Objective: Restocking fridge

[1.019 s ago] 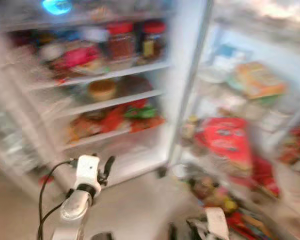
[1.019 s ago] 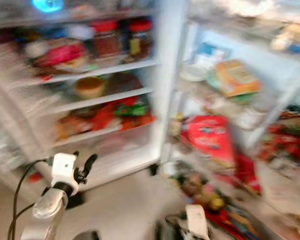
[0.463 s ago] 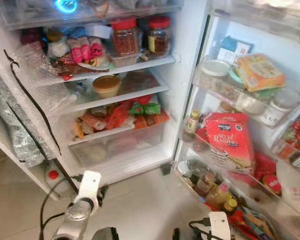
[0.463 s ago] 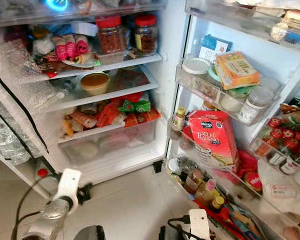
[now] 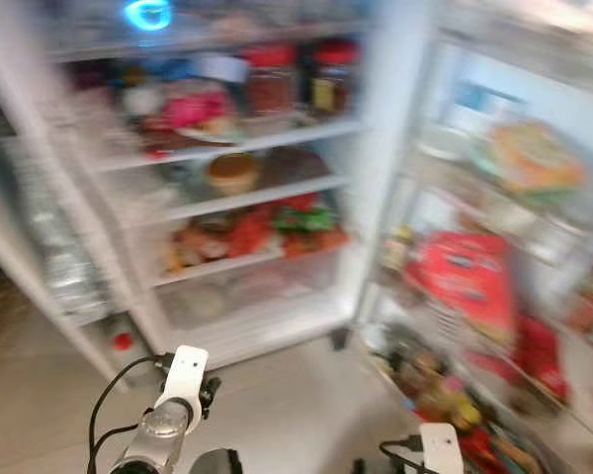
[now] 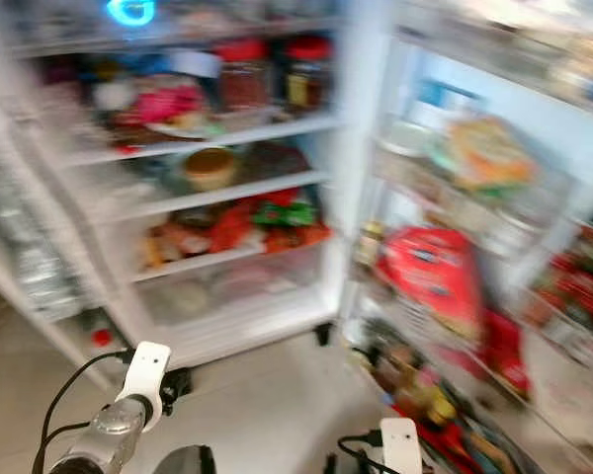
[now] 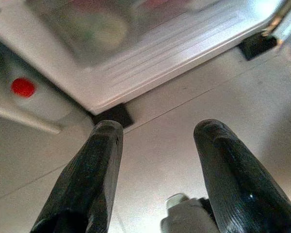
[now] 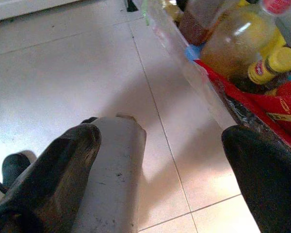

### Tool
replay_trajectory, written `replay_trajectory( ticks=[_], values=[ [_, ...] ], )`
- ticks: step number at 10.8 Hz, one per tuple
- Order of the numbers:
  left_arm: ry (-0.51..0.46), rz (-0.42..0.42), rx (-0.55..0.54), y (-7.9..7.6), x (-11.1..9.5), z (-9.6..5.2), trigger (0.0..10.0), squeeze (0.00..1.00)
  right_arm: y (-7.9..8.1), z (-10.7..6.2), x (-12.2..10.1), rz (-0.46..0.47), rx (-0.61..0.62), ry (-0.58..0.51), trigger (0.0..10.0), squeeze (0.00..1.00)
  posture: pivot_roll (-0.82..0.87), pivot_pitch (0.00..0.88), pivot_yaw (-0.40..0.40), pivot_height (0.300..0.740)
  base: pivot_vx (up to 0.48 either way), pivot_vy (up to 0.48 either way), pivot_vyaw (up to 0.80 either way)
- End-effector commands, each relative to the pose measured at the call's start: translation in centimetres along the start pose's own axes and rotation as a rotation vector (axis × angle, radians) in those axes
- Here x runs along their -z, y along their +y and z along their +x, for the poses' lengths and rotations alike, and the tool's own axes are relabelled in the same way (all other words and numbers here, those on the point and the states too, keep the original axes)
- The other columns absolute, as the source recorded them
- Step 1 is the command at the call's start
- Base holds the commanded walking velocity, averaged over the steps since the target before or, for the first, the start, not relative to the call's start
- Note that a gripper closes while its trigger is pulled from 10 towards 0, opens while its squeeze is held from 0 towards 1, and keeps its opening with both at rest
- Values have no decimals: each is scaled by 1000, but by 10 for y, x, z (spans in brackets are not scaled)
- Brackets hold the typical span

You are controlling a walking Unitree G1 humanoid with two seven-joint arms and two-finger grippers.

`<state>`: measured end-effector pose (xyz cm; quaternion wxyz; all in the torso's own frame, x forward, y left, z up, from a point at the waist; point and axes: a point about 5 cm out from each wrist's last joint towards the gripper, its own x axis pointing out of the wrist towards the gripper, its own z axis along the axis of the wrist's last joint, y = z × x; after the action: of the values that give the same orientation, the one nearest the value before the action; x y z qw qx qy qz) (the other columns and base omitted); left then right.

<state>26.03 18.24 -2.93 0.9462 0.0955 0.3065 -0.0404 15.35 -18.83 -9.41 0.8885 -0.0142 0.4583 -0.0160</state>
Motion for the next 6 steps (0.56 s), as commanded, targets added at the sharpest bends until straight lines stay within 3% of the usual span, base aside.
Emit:
replay_trajectory(
  ticks=[1,6],
  values=[
    [18,20,-18,6,5,-1,10000,0,22,-6,29,12,-67,121,10000,0,-182,35,27,631,0,416,0],
    [146,40,-21,11,27,-5,10000,0,22,-6,33,96,-42,149,10000,0,-186,38,38,631,0,480,0]
  ],
)
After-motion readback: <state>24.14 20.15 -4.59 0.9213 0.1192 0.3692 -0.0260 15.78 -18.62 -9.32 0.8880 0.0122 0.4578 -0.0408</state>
